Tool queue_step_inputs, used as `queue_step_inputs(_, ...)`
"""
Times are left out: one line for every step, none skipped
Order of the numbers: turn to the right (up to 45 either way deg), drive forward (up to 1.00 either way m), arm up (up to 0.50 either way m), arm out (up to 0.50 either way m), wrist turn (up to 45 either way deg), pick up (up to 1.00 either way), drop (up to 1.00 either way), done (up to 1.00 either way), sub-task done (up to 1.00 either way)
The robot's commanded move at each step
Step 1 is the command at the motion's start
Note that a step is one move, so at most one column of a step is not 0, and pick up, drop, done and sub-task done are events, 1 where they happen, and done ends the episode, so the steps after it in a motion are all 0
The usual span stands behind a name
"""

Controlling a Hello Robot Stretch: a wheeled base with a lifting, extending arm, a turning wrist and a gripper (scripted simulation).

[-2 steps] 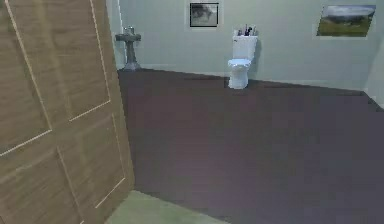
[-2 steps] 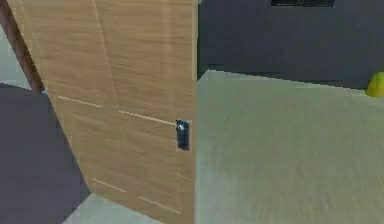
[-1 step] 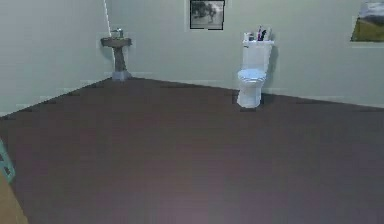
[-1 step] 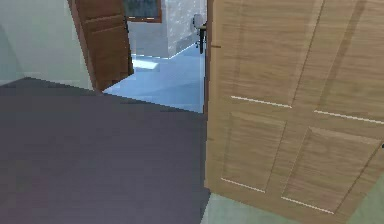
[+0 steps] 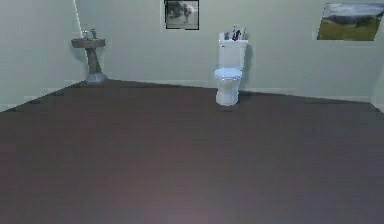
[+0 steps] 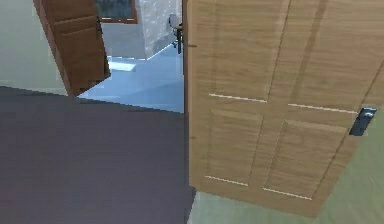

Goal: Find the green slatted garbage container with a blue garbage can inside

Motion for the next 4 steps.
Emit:
queue_step_inputs(0.0,0.45,0.0,0.0,0.0,0.0,0.0,0.0,0.0)
queue_step_inputs(-24.0,0.0,0.0,0.0,0.0,0.0,0.0,0.0,0.0)
queue_step_inputs(-3.0,0.0,0.0,0.0,0.0,0.0,0.0,0.0,0.0)
queue_step_inputs(0.0,0.45,0.0,0.0,0.0,0.0,0.0,0.0,0.0)
